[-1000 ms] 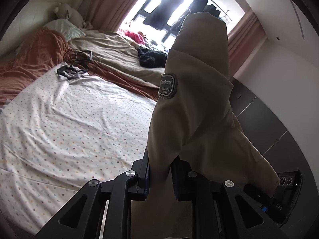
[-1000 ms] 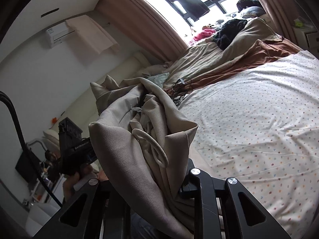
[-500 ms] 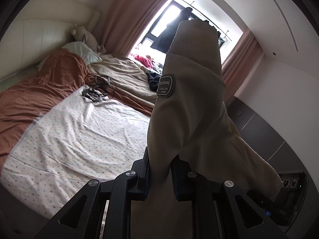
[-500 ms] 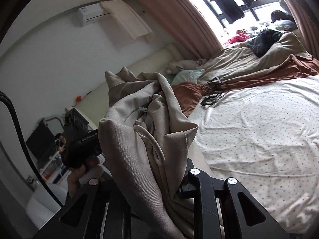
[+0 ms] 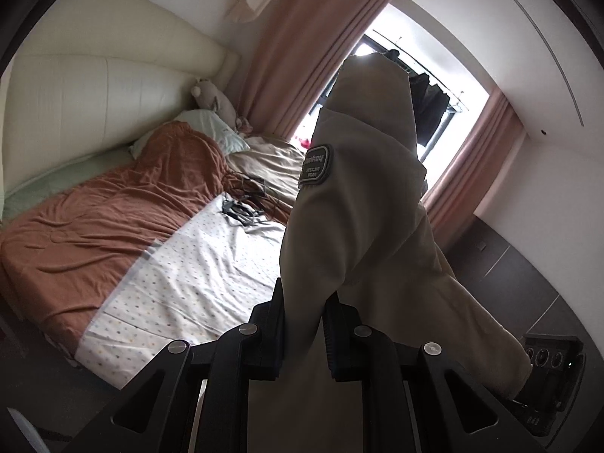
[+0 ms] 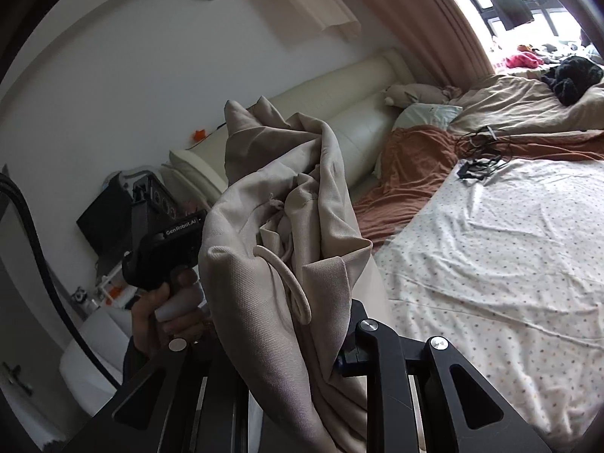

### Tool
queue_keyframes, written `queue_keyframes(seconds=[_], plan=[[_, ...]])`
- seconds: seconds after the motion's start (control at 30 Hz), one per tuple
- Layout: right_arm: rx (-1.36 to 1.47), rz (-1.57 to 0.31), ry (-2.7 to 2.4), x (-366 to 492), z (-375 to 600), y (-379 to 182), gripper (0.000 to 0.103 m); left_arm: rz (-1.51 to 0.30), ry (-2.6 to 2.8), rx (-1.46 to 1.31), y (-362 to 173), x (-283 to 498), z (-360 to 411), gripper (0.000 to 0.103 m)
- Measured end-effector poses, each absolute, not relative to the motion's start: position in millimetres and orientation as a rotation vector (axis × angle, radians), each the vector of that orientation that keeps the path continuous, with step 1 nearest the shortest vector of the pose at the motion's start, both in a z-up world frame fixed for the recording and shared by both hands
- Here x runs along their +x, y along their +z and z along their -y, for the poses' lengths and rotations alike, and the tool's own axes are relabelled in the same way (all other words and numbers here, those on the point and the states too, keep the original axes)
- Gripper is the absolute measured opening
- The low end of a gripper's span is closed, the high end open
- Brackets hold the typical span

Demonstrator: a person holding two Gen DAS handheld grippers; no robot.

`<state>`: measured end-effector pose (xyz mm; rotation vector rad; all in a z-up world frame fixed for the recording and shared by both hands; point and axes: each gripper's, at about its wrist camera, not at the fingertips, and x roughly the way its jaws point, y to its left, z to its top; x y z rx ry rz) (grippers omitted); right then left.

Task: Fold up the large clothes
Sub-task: 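Lift the jacket bundle off the bed with both tools, then carry the bundle to the bed corner and lower it with both tools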

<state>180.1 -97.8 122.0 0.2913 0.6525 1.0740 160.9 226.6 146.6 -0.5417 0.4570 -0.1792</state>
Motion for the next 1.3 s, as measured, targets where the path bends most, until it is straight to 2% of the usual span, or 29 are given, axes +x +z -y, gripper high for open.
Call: queue_keyframes(seconds=[0.97,1.3], plan=[[-0.064,-0.828,1.301,248.8,-236.2,86.8,0.02,-0.478,0.198,-0.445,110.7,215.8,-444.4,0.015],[-0.043,-0.9,1.434,277.4,-322.6,74.7,0.02,-0.485,0.317,-0.446,121.8,235.9,-514.0,0.015]])
